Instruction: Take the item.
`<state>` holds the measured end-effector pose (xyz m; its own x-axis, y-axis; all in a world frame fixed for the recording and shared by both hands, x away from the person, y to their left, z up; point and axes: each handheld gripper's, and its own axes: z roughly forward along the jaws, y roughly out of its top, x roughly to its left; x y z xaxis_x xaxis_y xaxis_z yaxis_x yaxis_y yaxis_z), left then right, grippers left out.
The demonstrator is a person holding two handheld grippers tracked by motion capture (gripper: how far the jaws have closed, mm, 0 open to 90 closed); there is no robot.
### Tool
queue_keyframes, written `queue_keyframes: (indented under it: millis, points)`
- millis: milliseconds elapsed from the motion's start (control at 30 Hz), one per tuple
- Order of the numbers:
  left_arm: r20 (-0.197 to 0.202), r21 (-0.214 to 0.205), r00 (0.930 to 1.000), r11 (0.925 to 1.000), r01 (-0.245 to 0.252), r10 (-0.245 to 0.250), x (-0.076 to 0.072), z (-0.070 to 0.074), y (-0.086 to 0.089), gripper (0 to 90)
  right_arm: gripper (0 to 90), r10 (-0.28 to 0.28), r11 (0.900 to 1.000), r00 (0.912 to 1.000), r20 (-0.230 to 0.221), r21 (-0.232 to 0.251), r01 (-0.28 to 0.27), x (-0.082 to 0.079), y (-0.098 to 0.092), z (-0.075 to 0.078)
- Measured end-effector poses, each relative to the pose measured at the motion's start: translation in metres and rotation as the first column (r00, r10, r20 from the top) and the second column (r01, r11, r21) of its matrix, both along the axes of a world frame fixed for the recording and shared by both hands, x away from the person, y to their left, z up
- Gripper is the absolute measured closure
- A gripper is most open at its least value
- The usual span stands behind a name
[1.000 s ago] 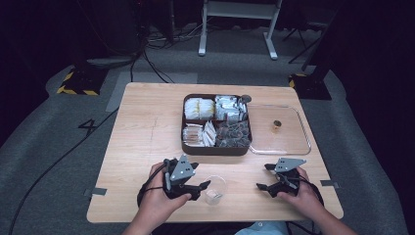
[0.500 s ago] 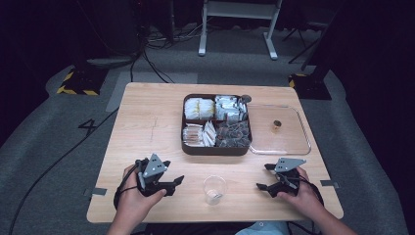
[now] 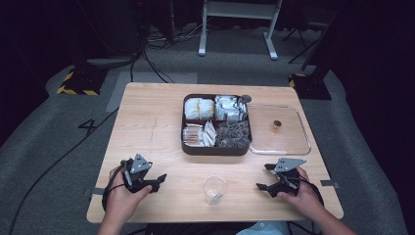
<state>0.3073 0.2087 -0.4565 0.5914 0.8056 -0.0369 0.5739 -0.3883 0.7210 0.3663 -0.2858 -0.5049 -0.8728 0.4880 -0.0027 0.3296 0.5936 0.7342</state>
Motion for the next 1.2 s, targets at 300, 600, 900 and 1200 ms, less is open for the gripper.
queue_keyframes:
  millis: [300, 600, 900, 1200]
  points:
    - [-0.021, 0.062, 0.9983, 0.9967, -0.052, 0.054, 0.005, -0.023, 0.018, 31.7, 13.9, 0.000, 1.0000, 1.0000, 0.000, 0.000, 0.000, 0.000, 0.000, 0.000]
    - [-0.059, 0.074, 0.9955, 0.9948, -0.069, 0.074, 0.005, -0.041, 0.030, 27.5, 13.9, 0.000, 1.0000, 1.0000, -0.001, 0.000, 0.000, 0.000, 0.000, 0.000]
    - [-0.023, 0.041, 0.9988, 0.9983, -0.041, 0.042, 0.009, -0.048, 0.035, 15.7, 13.8, 0.000, 1.0000, 1.0000, -0.001, 0.000, 0.000, 0.000, 0.000, 0.000]
    - [-0.022, 0.045, 0.9978, 0.9971, -0.061, 0.062, 0.008, -0.048, 0.033, 14.7, 13.8, 0.000, 1.0000, 1.0000, -0.002, 0.000, 0.000, 0.000, 0.000, 0.000]
